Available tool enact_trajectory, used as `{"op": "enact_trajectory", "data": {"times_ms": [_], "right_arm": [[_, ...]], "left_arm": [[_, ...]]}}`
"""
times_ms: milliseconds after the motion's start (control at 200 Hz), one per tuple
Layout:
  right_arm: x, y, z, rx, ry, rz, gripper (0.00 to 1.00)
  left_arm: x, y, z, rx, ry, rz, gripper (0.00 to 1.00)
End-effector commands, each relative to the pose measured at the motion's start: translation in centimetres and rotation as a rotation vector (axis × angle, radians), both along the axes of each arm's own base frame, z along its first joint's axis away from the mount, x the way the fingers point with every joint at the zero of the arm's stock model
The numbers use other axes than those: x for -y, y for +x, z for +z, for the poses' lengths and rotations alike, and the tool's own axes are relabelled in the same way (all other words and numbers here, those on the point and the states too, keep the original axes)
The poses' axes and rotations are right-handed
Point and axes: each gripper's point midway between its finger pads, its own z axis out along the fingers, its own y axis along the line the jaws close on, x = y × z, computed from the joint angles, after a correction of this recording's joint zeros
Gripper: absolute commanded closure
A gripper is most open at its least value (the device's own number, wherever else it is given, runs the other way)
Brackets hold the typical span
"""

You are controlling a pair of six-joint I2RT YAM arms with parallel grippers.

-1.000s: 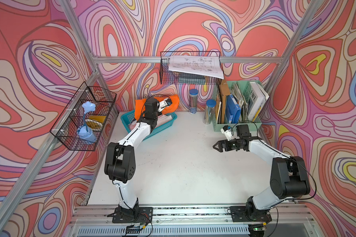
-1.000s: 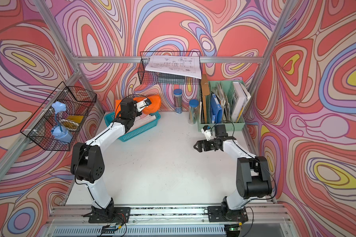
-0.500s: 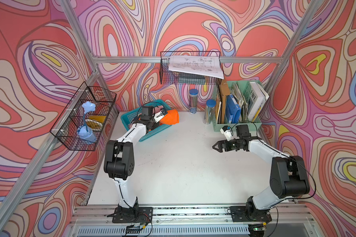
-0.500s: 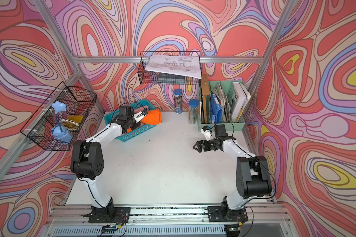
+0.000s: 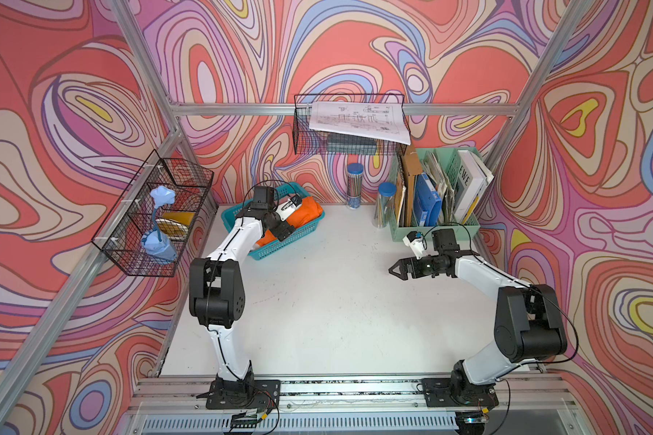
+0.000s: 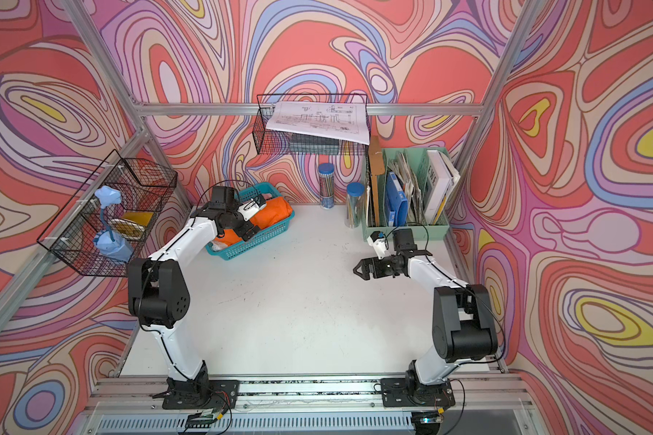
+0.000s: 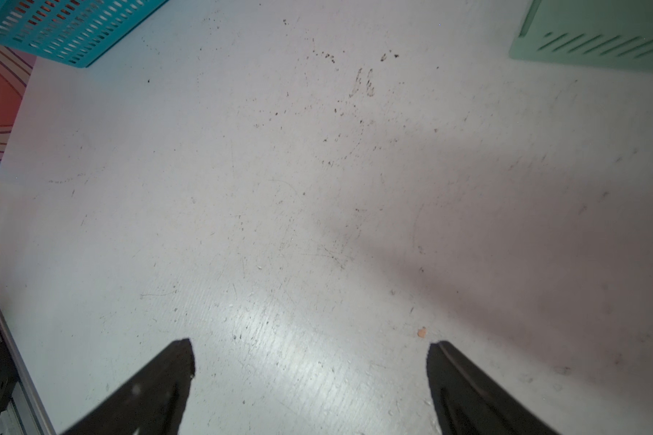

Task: Roll up the shorts
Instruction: Place the shorts in the bin, then reset both arms

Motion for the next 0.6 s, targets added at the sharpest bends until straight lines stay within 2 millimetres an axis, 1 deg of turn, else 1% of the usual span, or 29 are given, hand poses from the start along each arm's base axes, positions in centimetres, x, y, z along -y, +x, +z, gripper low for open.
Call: {"op": "enact_trajectory", "data": {"times_ms": [0, 75, 160, 195, 225, 265, 270, 290, 315, 330, 340, 350, 391, 396, 401, 446, 476, 481, 486, 496, 576, 596], "right_arm": [[-0.3, 0.2, 0.2, 0.001, 0.005, 0.017, 0.02], [-0.3, 0.2, 0.4, 0.010, 0.006, 0.017, 0.02], [-0.4, 0.4, 1.0, 0.043, 0.016, 0.010, 0.02], [-0.4, 0.7, 1.4, 0.069, 0.019, 0.002, 0.02], [-0.2, 0.9, 1.8, 0.093, 0.017, -0.014, 0.02], [0.2, 1.5, 2.3, 0.139, 0.009, -0.050, 0.02], [0.2, 1.6, 2.4, 0.145, 0.008, -0.053, 0.02], [0.5, 1.9, 2.7, 0.173, 0.004, -0.072, 0.02], [0.7, 2.3, 3.3, 0.215, 0.004, -0.096, 0.02], [0.8, 2.4, 3.5, 0.232, 0.004, -0.102, 0.02], [1.0, 2.6, 3.7, 0.253, 0.002, -0.115, 0.02], [1.0, 2.7, 3.8, 0.260, 0.001, -0.119, 0.02], [1.7, 3.2, 4.4, 0.316, -0.011, -0.159, 0.02], [1.8, 3.3, 4.5, 0.321, -0.015, -0.164, 0.02], [1.9, 3.4, 4.7, 0.333, -0.016, -0.172, 0.02], [2.6, 4.0, 5.4, 0.384, -0.027, -0.213, 0.02], [3.2, 4.5, 5.7, 0.408, -0.036, -0.247, 0.02], [3.3, 4.6, 5.8, 0.412, -0.037, -0.252, 0.02], [3.4, 4.7, 5.9, 0.416, -0.038, -0.256, 0.02], [3.5, 4.8, 5.9, 0.422, -0.042, -0.265, 0.02], [4.6, 6.0, 6.4, 0.463, -0.079, -0.313, 0.02], [5.0, 6.3, 6.5, 0.473, -0.090, -0.326, 0.02]], "left_arm": [[2.6, -2.6, 5.2, -0.013, -0.171, -0.095, 0.02], [3.3, -3.5, 8.3, 0.038, -0.228, -0.113, 0.02], [4.0, -4.9, 13.5, 0.148, -0.346, -0.098, 0.01], [4.3, -5.8, 15.8, 0.191, -0.413, -0.087, 0.01], [4.4, -6.7, 17.2, 0.225, -0.461, -0.078, 0.01], [4.0, -7.6, 18.4, 0.271, -0.532, -0.025, 0.01], [3.9, -7.6, 19.0, 0.294, -0.541, -0.019, 0.01], [3.5, -7.8, 19.1, 0.326, -0.569, 0.022, 0.01], [2.6, -8.3, 19.8, 0.378, -0.602, 0.078, 0.02], [2.2, -8.7, 19.2, 0.384, -0.615, 0.113, 0.01], [1.9, -8.9, 19.4, 0.401, -0.625, 0.130, 0.01], [1.6, -9.2, 18.8, 0.402, -0.627, 0.153, 0.02], [0.4, -10.2, 17.5, 0.431, -0.643, 0.225, 0.01], [0.3, -10.3, 17.6, 0.438, -0.644, 0.230, 0.01], [0.2, -10.4, 17.1, 0.432, -0.642, 0.239, 0.01], [-0.8, -11.8, 15.2, 0.434, -0.619, 0.290, 0.01], [-1.6, -12.5, 13.3, 0.418, -0.595, 0.336, 0.01], [-1.8, -12.6, 13.5, 0.427, -0.594, 0.342, 0.02], [-1.9, -12.7, 12.5, 0.412, -0.586, 0.352, 0.01], [-2.1, -12.9, 11.9, 0.409, -0.580, 0.368, 0.02], [-3.8, -14.3, 8.4, 0.414, -0.559, 0.463, 0.02], [-4.2, -14.5, 8.0, 0.431, -0.563, 0.489, 0.01]]}}
